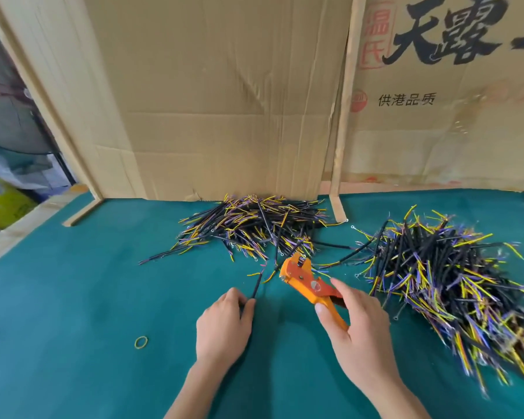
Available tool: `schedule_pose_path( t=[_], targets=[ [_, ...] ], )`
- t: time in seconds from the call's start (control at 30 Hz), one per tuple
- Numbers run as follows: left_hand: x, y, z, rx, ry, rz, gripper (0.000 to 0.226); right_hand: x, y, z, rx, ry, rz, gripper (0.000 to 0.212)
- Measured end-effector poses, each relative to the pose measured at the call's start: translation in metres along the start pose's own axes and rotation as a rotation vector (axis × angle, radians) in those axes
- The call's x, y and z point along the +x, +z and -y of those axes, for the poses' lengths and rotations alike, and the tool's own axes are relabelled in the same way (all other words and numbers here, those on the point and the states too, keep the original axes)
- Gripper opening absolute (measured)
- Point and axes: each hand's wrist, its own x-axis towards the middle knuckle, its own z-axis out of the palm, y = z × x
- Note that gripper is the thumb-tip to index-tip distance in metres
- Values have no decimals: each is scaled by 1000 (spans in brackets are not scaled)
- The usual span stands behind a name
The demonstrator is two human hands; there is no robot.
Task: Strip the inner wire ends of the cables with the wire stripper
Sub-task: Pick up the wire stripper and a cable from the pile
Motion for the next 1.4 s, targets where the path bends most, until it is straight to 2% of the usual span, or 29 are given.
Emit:
schedule_pose_path(
  t=[0.17,0.33,0.4,0.53,0.77,0.87,1.0,1.07,1.17,1.3,1.4],
  targets=[
    [-15,7,-4,-36,25,-22,25,0,-11,17,684,229,16,39],
    [-17,9,-5,-26,65,-38,21,3,-13,17,1269,549,273,30],
    [-20,11,-9,-12,117,-71,21,9,-14,17,1410,651,369,38],
    [-23,8,-14,18,170,-143,22,33,-5,18,1459,710,501,37],
    [-24,1,-23,128,325,-137,24,52,19,14,1524,604,695,50],
    [-19,1,-29,96,322,-87,23,60,15,-1,1507,525,684,53],
    [1,9,-70,-239,189,-24,10,67,7,-17,1491,482,631,47],
    [15,15,-97,-402,109,22,16,69,4,-22,1446,482,627,48],
    [30,28,-118,-527,76,61,19,73,-3,-28,1428,486,576,49],
    [27,47,-120,-753,53,-5,29,77,-8,-35,1442,493,545,50],
    [28,55,-114,-885,33,-53,21,78,-8,-35,1435,486,572,52]
  ],
)
